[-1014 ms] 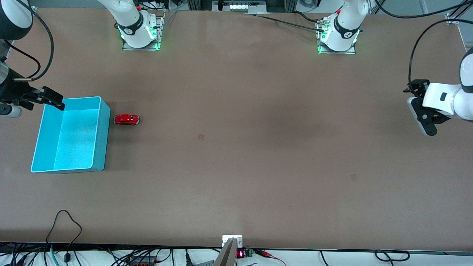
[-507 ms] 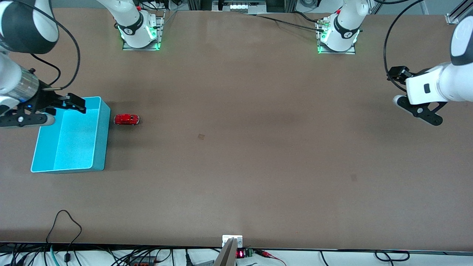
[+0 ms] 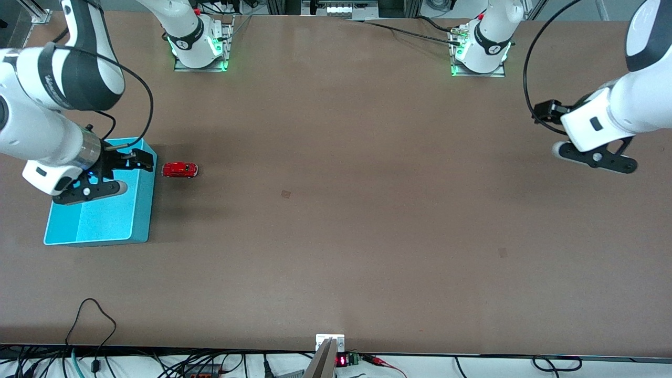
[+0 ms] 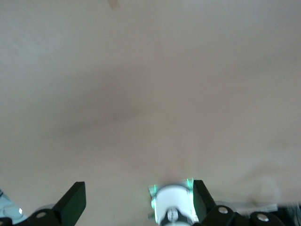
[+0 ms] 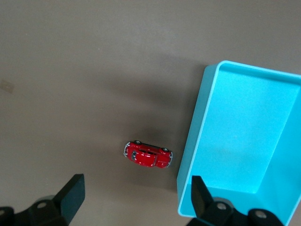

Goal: Wind red beetle toy and store in blue box
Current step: 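Move the right gripper toward the red car while the left gripper withdraws, then grasp the red car with the right gripper and lift it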

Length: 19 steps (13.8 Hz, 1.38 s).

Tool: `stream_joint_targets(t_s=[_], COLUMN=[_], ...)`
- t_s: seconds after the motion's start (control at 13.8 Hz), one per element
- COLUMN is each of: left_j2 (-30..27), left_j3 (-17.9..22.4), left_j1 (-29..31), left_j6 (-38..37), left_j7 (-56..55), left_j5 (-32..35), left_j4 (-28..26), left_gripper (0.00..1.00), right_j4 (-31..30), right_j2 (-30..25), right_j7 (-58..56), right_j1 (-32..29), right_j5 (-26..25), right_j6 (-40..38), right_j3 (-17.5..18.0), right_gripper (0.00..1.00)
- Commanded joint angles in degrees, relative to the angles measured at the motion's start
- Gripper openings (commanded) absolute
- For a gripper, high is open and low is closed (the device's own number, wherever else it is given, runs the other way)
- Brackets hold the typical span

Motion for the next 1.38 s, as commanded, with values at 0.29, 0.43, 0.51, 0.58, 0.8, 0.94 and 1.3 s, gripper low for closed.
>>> stream_joint_targets(t_s=[0.29, 0.43, 0.51, 0.58, 0.8, 0.94, 1.3], left_j2=[-13.25, -16.05, -16.59, -16.51, -15.19, -15.1, -14.66], left_j3=[10.1, 10.11, 10.11, 10.11, 9.4, 9.4, 9.4], left_j1=[-3.02, -2.67, -2.93, -3.19, -3.37, -3.46, -3.46], left_j6=[23.03, 24.11, 23.85, 23.41, 20.42, 20.5, 20.33], left_j7=[-1.3, -1.47, -2.08, -4.18, -5.69, -5.69, -5.69], left_j5=[-5.55, -5.55, -5.55, -5.55, -5.55, -5.55, -5.64], left_j4=[-20.18, -22.56, -22.92, -22.92, -20.91, -20.81, -20.11], left_gripper=[1.0, 1.0, 1.0, 1.0, 1.0, 1.0, 1.0], right_j4=[-11.92, -15.63, -17.03, -18.44, -23.28, -24.86, -32.42], right_j2=[0.21, 0.12, 0.12, -0.41, -1.99, -1.99, -1.3], right_j7=[-18.48, -31.89, -35.53, -36.7, -49.76, -55.41, -64.57], right_j1=[-1.01, -2.41, -3.03, -3.47, -4.09, -5.31, -5.32], right_j5=[-0.26, -0.27, -0.09, -0.26, -0.35, -0.18, -0.18], right_j6=[12.76, 14.28, 14.28, 14.28, 16.29, 17.53, 29.55], right_j3=[-0.13, 0.74, 1.44, 1.54, 1.89, 1.98, 3.21], right_gripper=[1.0, 1.0, 1.0, 1.0, 1.0, 1.0, 1.0])
